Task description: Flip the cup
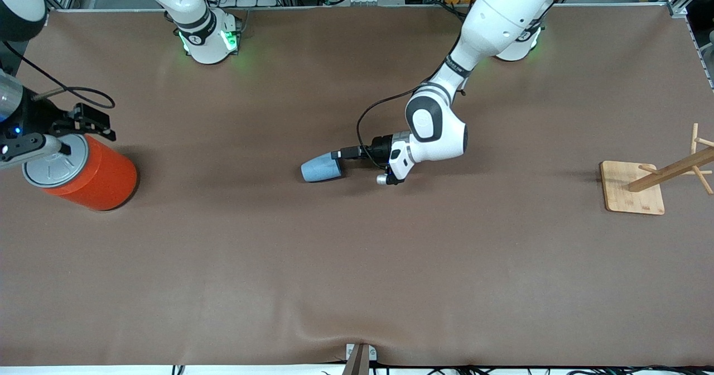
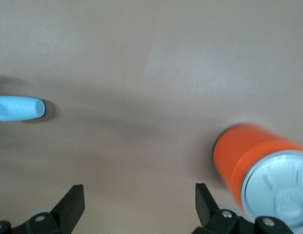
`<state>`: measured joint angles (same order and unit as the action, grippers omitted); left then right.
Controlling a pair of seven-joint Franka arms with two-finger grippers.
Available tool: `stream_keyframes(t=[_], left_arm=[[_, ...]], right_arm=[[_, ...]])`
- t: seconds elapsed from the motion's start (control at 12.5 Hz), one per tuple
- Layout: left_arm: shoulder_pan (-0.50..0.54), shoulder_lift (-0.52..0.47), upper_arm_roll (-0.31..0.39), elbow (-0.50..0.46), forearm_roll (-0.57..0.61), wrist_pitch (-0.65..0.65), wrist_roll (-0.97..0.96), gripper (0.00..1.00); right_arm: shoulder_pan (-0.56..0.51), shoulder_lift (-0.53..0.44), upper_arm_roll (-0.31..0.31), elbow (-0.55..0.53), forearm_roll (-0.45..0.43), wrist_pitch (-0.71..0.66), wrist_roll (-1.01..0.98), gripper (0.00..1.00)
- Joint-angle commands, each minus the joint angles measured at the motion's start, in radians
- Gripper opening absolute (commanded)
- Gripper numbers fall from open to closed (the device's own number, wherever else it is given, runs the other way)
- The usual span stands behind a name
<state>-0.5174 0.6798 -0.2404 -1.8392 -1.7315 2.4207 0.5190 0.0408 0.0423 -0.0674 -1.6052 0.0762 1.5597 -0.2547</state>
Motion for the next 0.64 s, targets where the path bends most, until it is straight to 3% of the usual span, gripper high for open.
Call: stream_keyframes(t=[0.0,0.08,0.32,0.56], left_arm=[[-0.016,0.027,0.003,0.044,-0.033,0.001,0.023,0.72],[-0.019,0.041,0.003,0.060,-0.034,0.001,0.024,0.65],[-0.029,0.098,0.003,0.125,-0.058,0.001,0.026,0.56],[-0.036,0.133,0.007,0.169,-0.060,0.001,0.016,0.28]], right_arm=[[0.001,-0.050,-0.012,0.002,-0.018,-0.075,0.093,1.00],[-0.008,-0.068,-0.014,0.001,-0.022,-0.079,0.095,1.00],[-0.030,-0.113,-0.014,0.001,-0.100,-0.081,0.094,1.00],[-0.064,-0.119,-0.022,0.005,-0.093,-0.116,0.177,1.00]])
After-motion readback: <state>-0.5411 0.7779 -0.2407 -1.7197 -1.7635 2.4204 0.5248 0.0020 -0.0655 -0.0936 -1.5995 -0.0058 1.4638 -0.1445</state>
